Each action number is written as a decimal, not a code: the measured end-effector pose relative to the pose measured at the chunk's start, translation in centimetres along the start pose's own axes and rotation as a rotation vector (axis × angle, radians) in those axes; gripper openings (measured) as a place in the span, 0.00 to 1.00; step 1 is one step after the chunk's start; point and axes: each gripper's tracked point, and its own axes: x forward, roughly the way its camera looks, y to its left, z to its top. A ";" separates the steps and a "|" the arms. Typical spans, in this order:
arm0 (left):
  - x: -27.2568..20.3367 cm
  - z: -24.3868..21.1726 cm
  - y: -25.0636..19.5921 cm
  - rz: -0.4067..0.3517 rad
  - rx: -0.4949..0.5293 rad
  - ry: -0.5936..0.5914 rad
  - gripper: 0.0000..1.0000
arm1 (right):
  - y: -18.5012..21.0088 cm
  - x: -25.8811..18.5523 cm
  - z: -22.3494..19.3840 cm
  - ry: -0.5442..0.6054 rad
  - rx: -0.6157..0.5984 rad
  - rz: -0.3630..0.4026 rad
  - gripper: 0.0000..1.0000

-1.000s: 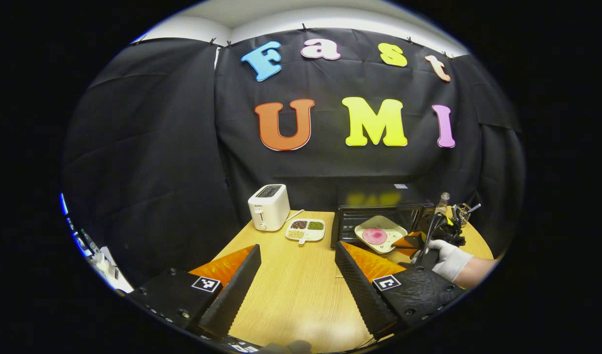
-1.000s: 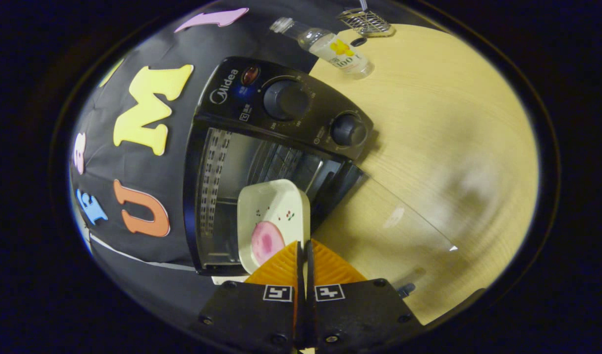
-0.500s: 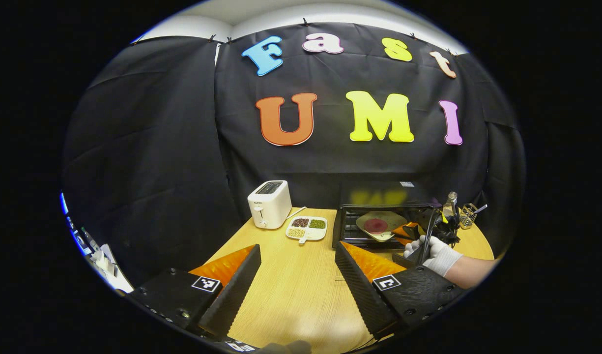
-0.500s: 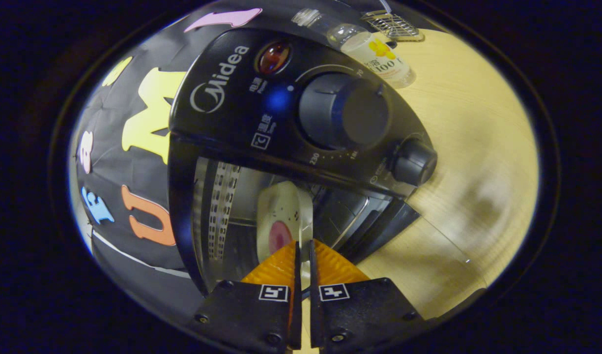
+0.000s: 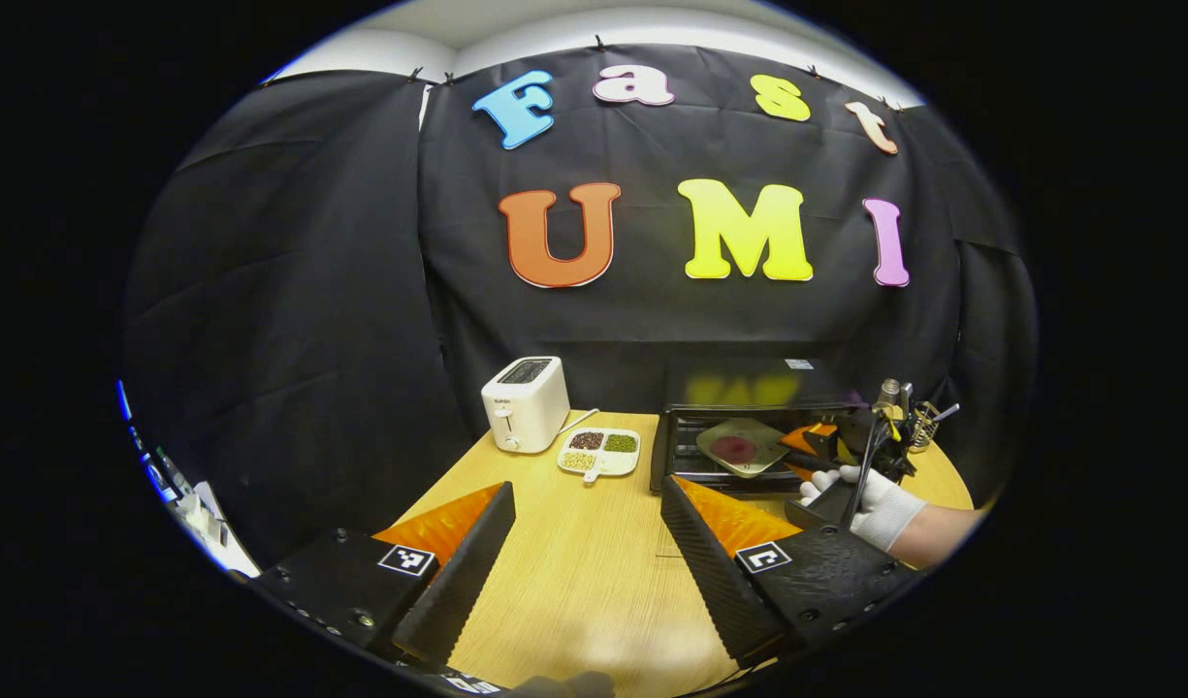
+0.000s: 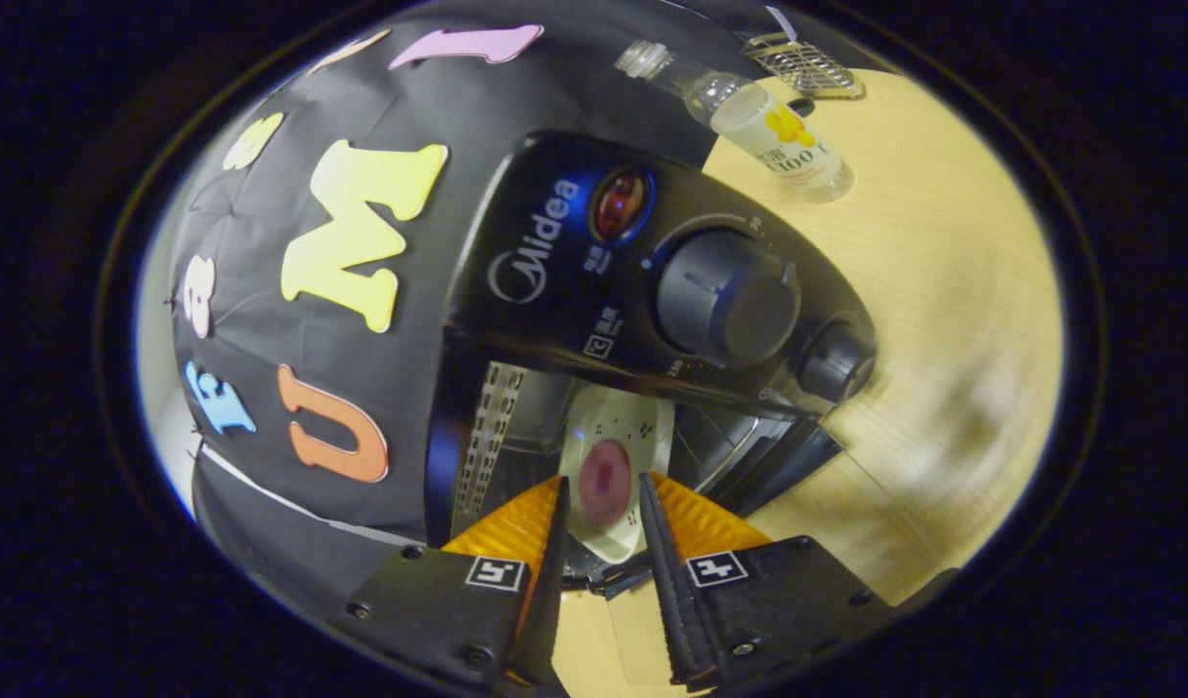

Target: Open the electric oven with the left hand, put the food in, and close the electric oven.

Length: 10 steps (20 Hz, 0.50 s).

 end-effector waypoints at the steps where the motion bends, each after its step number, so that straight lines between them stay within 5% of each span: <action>1: -0.1 0.0 -0.1 -0.007 0.001 -0.004 0.97 | 0.2 -0.8 -0.1 0.002 -0.034 -0.002 0.48; 2: -0.3 -0.1 -0.2 -0.014 0.002 -0.006 0.97 | 0.3 -1.7 -0.3 0.008 -0.080 -0.005 0.44; 3: -0.4 -0.1 -0.2 -0.023 0.000 -0.011 0.97 | 0.5 -2.7 -0.2 0.003 -0.120 -0.004 0.57; 4: -0.6 0.0 -0.4 -0.035 -0.003 -0.019 0.97 | 0.5 -3.9 -0.3 0.007 -0.178 -0.017 0.55; 5: -0.8 0.3 -0.5 -0.046 -0.002 -0.029 0.97 | 0.8 -5.2 -0.2 0.000 -0.233 -0.015 0.69; 6: -1.1 0.3 -0.6 -0.056 0.001 -0.041 0.97 | 1.2 -6.6 0.2 -0.012 -0.288 -0.015 0.67; 8: -1.5 0.4 -0.9 -0.081 0.009 -0.062 0.97 | 1.9 -9.5 1.0 -0.039 -0.404 -0.018 0.84; 10: -1.9 0.4 -1.5 -0.112 0.004 -0.080 0.97 | 2.5 -12.9 2.1 -0.064 -0.528 -0.024 0.86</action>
